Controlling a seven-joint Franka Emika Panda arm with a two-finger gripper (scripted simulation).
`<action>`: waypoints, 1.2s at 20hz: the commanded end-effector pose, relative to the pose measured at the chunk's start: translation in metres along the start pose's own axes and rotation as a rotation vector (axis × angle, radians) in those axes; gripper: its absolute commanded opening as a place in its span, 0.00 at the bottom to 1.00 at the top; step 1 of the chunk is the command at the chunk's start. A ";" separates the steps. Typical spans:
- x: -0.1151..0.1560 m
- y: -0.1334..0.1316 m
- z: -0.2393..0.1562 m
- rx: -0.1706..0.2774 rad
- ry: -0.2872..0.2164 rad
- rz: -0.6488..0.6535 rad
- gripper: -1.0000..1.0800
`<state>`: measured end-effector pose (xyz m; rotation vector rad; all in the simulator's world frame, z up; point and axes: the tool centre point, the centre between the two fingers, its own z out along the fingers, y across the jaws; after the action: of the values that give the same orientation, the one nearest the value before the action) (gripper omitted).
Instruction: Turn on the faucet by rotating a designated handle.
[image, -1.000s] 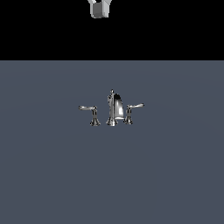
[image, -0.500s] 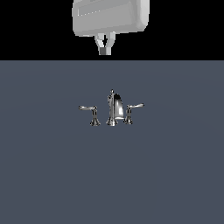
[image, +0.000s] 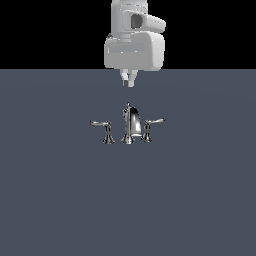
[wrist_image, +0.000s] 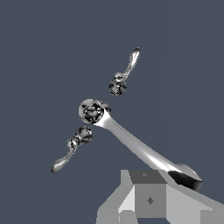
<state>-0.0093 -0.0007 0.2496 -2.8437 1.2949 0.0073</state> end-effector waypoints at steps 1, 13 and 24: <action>0.016 -0.006 0.016 -0.001 0.002 0.058 0.00; 0.099 -0.023 0.091 -0.008 0.012 0.341 0.00; 0.159 -0.021 0.141 -0.010 0.016 0.537 0.00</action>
<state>0.1069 -0.0992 0.1119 -2.4330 1.9885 0.0000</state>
